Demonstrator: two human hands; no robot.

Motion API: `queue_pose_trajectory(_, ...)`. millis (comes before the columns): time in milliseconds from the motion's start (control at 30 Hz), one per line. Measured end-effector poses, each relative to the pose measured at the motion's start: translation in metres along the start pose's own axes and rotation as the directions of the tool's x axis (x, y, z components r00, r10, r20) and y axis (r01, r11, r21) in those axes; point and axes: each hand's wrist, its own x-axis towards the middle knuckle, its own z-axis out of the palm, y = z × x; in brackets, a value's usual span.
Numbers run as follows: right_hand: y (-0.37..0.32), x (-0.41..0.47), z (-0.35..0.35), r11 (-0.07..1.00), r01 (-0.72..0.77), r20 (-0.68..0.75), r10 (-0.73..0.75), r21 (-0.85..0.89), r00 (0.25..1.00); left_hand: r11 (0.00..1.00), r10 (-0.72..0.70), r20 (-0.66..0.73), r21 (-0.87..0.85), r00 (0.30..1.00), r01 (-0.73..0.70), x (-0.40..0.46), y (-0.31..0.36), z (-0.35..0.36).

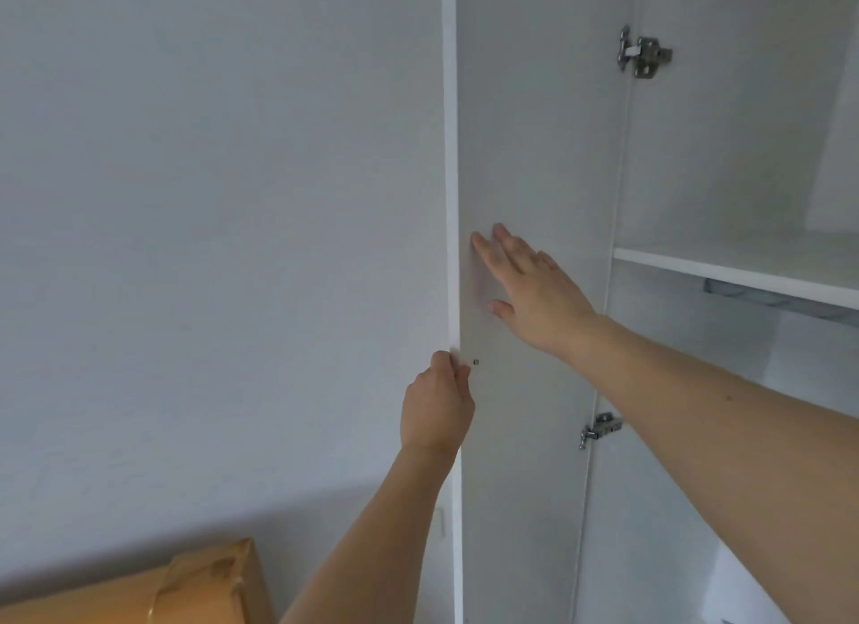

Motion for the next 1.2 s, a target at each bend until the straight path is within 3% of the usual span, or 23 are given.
queue_pose_trajectory(400,0.001,0.068,0.094,0.946,-0.045,-0.002,0.047,-0.321,0.999,0.987,-0.162,0.037,0.021,0.986,0.162,0.089,-0.07,0.014)
queue_pose_trajectory(633,0.001,0.074,0.104,0.941,-0.051,0.005,0.056,-0.334,0.998,0.99,-0.134,0.022,0.034,0.991,0.134,0.095,-0.076,0.017)
queue_pose_trajectory(700,0.011,0.068,0.088,0.929,-0.054,-0.016,0.052,-0.367,0.999,0.996,-0.079,-0.059,0.031,0.995,0.081,0.086,-0.069,0.018)
queue_pose_trajectory(833,0.054,0.038,0.033,0.877,-0.131,-0.075,0.108,-0.462,0.991,0.972,0.213,-0.145,0.127,0.966,-0.195,0.075,-0.024,0.027)
queue_pose_trajectory(1000,0.111,-0.015,-0.041,0.766,-0.234,-0.125,0.198,-0.599,0.972,0.931,0.366,-0.058,0.042,0.929,-0.364,0.056,0.059,0.068)
queue_pose_trajectory(1200,0.157,-0.074,-0.094,0.612,-0.25,-0.091,0.278,-0.75,0.956,0.868,0.492,0.181,-0.174,0.852,-0.465,0.017,0.145,0.146)
